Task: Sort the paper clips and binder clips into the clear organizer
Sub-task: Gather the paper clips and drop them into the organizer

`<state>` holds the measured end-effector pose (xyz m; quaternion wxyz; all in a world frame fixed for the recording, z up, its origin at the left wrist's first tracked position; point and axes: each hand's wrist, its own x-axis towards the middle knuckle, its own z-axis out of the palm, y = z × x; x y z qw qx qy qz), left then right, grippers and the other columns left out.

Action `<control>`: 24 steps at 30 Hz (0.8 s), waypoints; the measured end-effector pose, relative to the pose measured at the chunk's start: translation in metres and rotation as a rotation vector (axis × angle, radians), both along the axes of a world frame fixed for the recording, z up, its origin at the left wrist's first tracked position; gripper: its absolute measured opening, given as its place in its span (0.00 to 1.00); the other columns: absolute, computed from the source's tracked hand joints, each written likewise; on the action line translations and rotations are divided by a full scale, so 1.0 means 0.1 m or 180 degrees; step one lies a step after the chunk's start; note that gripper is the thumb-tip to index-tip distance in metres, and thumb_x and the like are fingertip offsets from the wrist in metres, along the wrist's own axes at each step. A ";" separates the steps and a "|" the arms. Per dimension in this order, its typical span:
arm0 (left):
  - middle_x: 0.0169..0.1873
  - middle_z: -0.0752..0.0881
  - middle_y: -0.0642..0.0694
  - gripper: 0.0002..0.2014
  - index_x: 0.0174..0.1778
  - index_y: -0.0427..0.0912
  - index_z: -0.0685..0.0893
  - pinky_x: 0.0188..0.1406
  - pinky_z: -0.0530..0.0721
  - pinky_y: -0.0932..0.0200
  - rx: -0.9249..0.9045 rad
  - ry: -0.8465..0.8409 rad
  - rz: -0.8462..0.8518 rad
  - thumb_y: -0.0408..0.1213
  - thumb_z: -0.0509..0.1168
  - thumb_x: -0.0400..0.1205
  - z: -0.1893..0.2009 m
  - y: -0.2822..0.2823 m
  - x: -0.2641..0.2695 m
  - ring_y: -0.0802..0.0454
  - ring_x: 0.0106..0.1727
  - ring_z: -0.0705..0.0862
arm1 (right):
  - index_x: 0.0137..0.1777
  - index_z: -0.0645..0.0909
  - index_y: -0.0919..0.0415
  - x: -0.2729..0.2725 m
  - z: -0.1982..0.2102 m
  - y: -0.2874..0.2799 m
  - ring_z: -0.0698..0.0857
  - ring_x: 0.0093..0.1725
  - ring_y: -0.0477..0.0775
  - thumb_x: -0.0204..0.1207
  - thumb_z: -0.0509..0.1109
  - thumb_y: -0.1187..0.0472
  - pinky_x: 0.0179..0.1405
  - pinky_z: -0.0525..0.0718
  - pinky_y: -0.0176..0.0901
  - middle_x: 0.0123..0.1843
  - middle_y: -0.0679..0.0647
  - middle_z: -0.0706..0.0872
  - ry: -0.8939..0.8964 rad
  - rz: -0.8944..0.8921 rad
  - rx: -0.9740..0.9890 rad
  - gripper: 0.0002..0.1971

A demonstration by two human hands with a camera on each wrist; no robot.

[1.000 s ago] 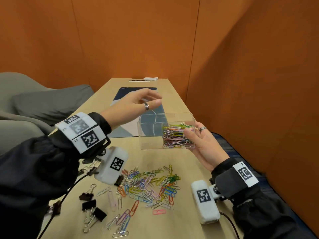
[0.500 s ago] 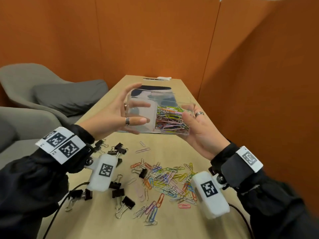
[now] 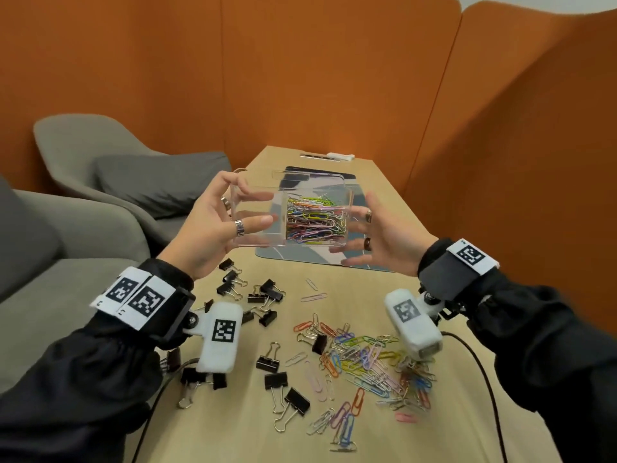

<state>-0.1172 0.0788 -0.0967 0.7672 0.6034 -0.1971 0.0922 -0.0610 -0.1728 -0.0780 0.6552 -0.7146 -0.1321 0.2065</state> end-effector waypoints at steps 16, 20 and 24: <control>0.58 0.84 0.40 0.19 0.43 0.48 0.70 0.38 0.90 0.49 -0.0136 -0.0105 0.0665 0.29 0.71 0.64 -0.13 0.27 0.09 0.43 0.52 0.88 | 0.66 0.77 0.61 0.51 -0.44 0.64 0.83 0.50 0.54 0.66 0.81 0.58 0.54 0.86 0.42 0.61 0.52 0.79 -0.0714 0.1170 -0.3709 0.29; 0.58 0.84 0.39 0.19 0.44 0.48 0.70 0.38 0.90 0.49 -0.0120 -0.0070 0.0695 0.30 0.72 0.65 -0.14 0.27 0.09 0.42 0.52 0.88 | 0.57 0.83 0.59 0.54 -0.49 0.71 0.82 0.41 0.52 0.64 0.83 0.60 0.38 0.80 0.32 0.46 0.48 0.82 -0.1181 0.1264 -0.3828 0.22; 0.59 0.84 0.40 0.19 0.44 0.49 0.71 0.40 0.90 0.44 -0.0040 -0.0022 0.0721 0.31 0.72 0.64 -0.16 0.26 0.08 0.41 0.54 0.88 | 0.47 0.84 0.57 0.56 -0.49 0.71 0.82 0.32 0.45 0.67 0.80 0.64 0.38 0.81 0.29 0.34 0.46 0.84 -0.1169 0.1423 -0.3743 0.10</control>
